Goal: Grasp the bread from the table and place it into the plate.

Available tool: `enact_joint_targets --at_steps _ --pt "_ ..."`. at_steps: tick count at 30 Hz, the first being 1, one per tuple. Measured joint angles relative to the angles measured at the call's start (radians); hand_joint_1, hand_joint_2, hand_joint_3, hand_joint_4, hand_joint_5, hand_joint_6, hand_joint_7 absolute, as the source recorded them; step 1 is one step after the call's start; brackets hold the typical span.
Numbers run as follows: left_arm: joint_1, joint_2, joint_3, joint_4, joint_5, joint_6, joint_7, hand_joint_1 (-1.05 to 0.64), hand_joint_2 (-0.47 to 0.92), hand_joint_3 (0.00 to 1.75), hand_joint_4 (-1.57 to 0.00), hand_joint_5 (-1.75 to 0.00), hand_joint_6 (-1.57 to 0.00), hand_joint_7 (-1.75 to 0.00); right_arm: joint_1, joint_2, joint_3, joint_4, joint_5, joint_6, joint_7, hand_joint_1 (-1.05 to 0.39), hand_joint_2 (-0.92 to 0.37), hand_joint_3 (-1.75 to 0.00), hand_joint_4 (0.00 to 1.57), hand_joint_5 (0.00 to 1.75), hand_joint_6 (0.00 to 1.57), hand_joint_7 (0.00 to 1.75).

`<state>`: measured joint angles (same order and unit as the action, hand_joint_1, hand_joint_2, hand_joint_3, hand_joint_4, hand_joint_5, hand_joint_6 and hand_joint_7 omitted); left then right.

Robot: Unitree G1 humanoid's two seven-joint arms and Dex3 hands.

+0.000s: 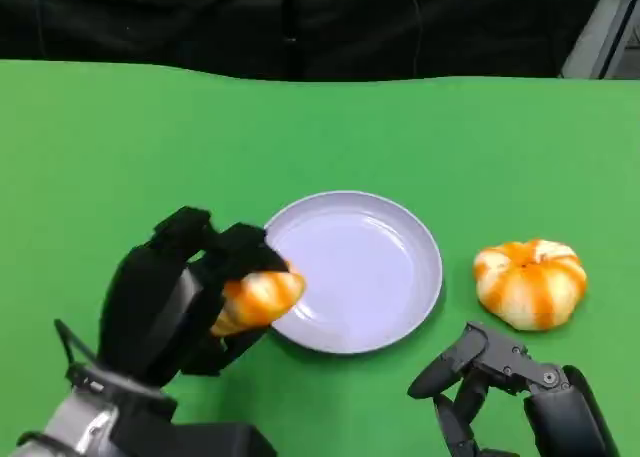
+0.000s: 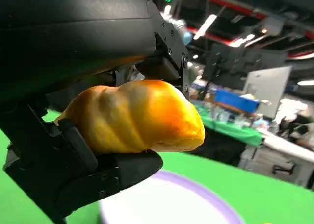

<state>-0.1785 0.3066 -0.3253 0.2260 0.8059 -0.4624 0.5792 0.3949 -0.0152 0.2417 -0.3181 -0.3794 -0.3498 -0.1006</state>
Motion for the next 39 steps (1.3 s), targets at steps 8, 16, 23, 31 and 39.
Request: enact_joint_targets --at_steps 8,16,23,31,39 --pt "-0.154 -0.076 -0.048 0.184 0.016 -0.044 0.01 -0.14 0.16 1.54 -0.93 -1.74 -0.85 -1.52 -0.005 -0.009 0.001 0.023 -0.01 -0.012 -0.014 -0.16 -0.43 -1.16 0.83 1.7 0.72 1.24" --pt "-0.302 -0.14 -0.084 0.354 0.019 -0.025 0.025 -0.17 0.28 1.24 -0.92 -1.59 -0.89 -1.23 0.0 -0.012 0.007 0.023 -0.033 -0.012 -0.017 -0.16 -0.44 -1.14 0.82 1.69 0.73 1.22" --pt "-0.332 -0.146 -0.12 0.305 0.016 0.186 -0.283 -0.5 0.88 0.19 -0.09 -0.26 -0.25 -0.04 0.002 -0.012 0.009 0.023 -0.039 -0.012 -0.019 -0.17 -0.46 -1.11 0.81 1.72 0.72 1.22" --pt "-0.31 -0.112 -0.175 0.113 0.047 0.46 -0.647 -0.81 0.92 0.31 0.0 -0.01 -0.02 -0.01 0.002 -0.012 0.009 0.022 -0.039 -0.012 -0.019 -0.16 -0.47 -1.1 0.82 1.73 0.73 1.23" --pt "-0.303 -0.076 -0.199 0.048 0.059 0.563 -0.815 -0.9 0.92 0.41 0.0 0.0 -0.03 -0.01 0.002 -0.012 0.009 0.022 -0.038 -0.012 -0.021 -0.14 -0.45 -1.13 0.82 1.71 0.73 1.23"
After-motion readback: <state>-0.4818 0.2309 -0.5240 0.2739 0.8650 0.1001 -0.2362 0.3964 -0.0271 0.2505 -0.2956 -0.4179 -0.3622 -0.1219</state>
